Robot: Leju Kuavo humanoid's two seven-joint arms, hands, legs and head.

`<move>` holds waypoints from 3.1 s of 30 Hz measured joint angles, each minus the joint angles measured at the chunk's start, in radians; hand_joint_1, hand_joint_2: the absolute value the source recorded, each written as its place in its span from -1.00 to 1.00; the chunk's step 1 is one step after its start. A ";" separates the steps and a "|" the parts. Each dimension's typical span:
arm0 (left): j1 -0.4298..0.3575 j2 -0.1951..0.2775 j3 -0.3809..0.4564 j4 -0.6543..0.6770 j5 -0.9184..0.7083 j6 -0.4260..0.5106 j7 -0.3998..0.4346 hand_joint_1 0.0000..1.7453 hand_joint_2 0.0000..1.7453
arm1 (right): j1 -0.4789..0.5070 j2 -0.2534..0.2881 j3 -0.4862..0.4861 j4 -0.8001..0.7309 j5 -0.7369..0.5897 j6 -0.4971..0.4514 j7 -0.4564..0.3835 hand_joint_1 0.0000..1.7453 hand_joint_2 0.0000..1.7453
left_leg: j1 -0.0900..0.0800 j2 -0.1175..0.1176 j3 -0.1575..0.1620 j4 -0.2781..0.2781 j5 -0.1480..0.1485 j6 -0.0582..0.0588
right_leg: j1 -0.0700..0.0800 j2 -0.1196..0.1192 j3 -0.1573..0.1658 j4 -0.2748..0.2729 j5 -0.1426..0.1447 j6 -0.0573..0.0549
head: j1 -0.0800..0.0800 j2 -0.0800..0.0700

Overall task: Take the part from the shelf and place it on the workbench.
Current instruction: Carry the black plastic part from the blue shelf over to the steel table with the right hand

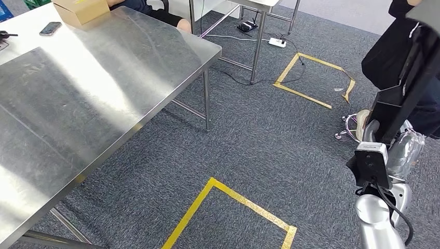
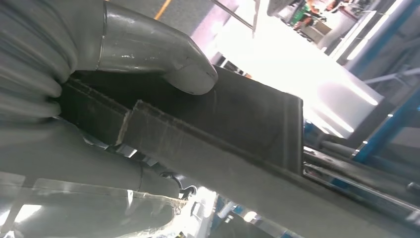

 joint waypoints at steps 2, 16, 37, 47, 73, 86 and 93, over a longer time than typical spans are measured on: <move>0.001 0.000 0.000 0.000 -0.002 -0.001 0.000 -1.00 1.00 | 0.010 0.000 -0.004 0.000 0.000 0.000 0.000 1.00 1.00 | 0.000 0.000 -0.002 0.001 0.001 0.000 | -0.003 0.000 -0.019 0.051 -0.008 0.011 | 0.000 0.000; 0.004 0.000 0.000 0.000 -0.008 -0.006 0.000 -1.00 1.00 | 0.028 0.002 -0.012 -0.026 0.000 0.000 0.001 1.00 1.00 | 0.000 -0.005 -0.151 0.285 -0.131 -0.047 | -0.010 0.001 0.122 -0.236 0.088 -0.009 | -0.004 0.000; 0.003 0.001 0.000 0.000 -0.015 -0.010 -0.002 -1.00 1.00 | 0.048 0.007 -0.019 -0.054 0.014 0.000 0.015 1.00 1.00 | -0.006 -0.010 -0.040 0.024 0.013 -0.013 | -0.006 0.002 0.106 -0.205 0.079 0.036 | 0.002 0.000; 0.006 0.001 0.000 0.000 -0.021 -0.012 -0.002 -1.00 1.00 | 0.053 0.011 -0.019 -0.071 0.021 0.002 0.022 1.00 1.00 | 0.000 -0.007 -0.181 0.311 -0.121 -0.047 | -0.008 0.003 0.124 -0.235 0.085 -0.021 | -0.002 0.000; 0.009 0.007 0.000 0.000 -0.044 -0.025 -0.002 -1.00 1.00 | 0.079 0.018 -0.042 -0.096 0.033 0.015 0.032 1.00 1.00 | -0.003 -0.008 -0.031 0.021 0.001 -0.036 | -0.010 0.004 0.107 -0.229 0.092 0.007 | 0.000 0.000; 0.017 0.011 -0.001 0.000 -0.060 -0.030 -0.002 -1.00 1.00 | 0.103 0.026 -0.048 -0.126 0.035 0.019 0.033 1.00 1.00 | -0.014 -0.004 -0.074 0.043 0.028 -0.006 | 0.008 0.010 0.168 -0.233 0.041 -0.025 | -0.003 0.000; 0.021 0.013 -0.001 0.000 -0.064 -0.030 -0.003 -1.00 1.00 | 0.112 0.027 -0.060 -0.137 0.034 0.020 0.034 1.00 1.00 | -0.009 -0.007 0.020 -0.009 -0.005 0.018 | 0.002 0.006 0.067 -0.028 0.002 -0.001 | -0.003 0.000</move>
